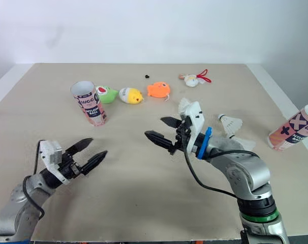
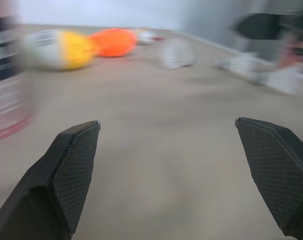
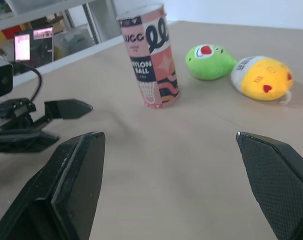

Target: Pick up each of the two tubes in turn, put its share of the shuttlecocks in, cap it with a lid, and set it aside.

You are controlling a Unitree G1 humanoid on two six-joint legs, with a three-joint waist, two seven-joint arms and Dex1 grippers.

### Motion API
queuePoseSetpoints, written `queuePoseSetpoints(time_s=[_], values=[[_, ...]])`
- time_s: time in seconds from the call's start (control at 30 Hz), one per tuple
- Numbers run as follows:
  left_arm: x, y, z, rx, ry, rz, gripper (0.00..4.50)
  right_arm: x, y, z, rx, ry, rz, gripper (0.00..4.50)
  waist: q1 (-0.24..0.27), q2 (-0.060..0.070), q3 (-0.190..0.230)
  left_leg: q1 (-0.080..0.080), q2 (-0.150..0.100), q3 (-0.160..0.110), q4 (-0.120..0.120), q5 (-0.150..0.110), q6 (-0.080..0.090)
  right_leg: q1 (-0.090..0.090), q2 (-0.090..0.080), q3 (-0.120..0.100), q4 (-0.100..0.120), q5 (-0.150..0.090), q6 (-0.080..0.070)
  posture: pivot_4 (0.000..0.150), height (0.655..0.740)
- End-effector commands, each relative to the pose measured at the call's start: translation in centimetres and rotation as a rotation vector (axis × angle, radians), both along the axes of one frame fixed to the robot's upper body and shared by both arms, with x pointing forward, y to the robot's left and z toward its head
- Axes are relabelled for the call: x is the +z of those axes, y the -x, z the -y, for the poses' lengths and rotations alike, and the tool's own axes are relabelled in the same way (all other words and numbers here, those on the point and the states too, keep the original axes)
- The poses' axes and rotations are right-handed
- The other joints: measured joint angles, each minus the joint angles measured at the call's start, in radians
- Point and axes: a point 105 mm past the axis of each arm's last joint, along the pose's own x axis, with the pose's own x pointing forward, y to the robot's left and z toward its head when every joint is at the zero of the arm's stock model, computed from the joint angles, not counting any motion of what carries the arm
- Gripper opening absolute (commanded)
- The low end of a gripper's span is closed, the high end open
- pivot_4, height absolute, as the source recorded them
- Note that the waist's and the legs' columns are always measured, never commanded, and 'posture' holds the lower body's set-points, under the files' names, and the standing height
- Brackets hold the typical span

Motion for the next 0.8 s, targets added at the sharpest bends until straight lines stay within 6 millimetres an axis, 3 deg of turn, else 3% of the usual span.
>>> queuePoseSetpoints(time_s=[0.03, 0.27, 0.4, 0.57, 0.8], values=[[1.0, -0.4, -1.5, 0.120, -0.055, 0.052, 4.50, 1.1, 0.2, -0.9, 0.033, -0.012, 0.068, 4.48, 0.000, 0.000, 0.000, 0.000, 0.000, 0.000, 0.000, 0.000, 0.000, 0.000, 0.000, 0.000, 0.000, 0.000, 0.000, 0.150, 0.7400], [-0.5, -2.5, -1.7, 0.201, -0.088, -0.044, 4.50, 0.7, -0.1, -1.4, 0.041, -0.008, 0.076, 4.48, -0.001, -0.001, 0.000, 0.000, 0.000, 0.000, 0.000, 0.000, 0.000, 0.000, 0.001, 0.000, 0.000, 0.001, -0.001, 0.150, 0.7400], [-0.8, -4.9, -2.7, 0.316, -0.054, -0.080, 4.50, 0.3, 0.0, -1.2, 0.020, 0.003, 0.079, 4.48, 0.000, -0.001, 0.000, 0.000, 0.000, 0.000, 0.000, 0.000, 0.000, 0.000, 0.001, -0.001, 0.000, 0.001, -0.001, 0.150, 0.7400], [-1.2, -6.6, -3.8, 0.416, -0.036, -0.110, 4.50, 0.4, 0.1, -0.8, -0.008, -0.001, 0.084, 4.48, -0.001, -0.002, -0.001, 0.000, 0.000, 0.000, -0.001, 0.000, 0.000, 0.000, 0.001, 0.000, 0.000, 0.001, -0.001, 0.150, 0.7400], [-1.1, -8.2, -2.9, 0.388, -0.073, -0.107, 4.50, 0.6, 0.5, -0.4, -0.031, -0.009, 0.091, 4.48, -0.001, -0.003, -0.001, 0.000, -0.001, 0.000, -0.001, 0.000, 0.000, 0.000, 0.001, 0.000, 0.000, 0.001, 0.000, 0.150, 0.7400]])
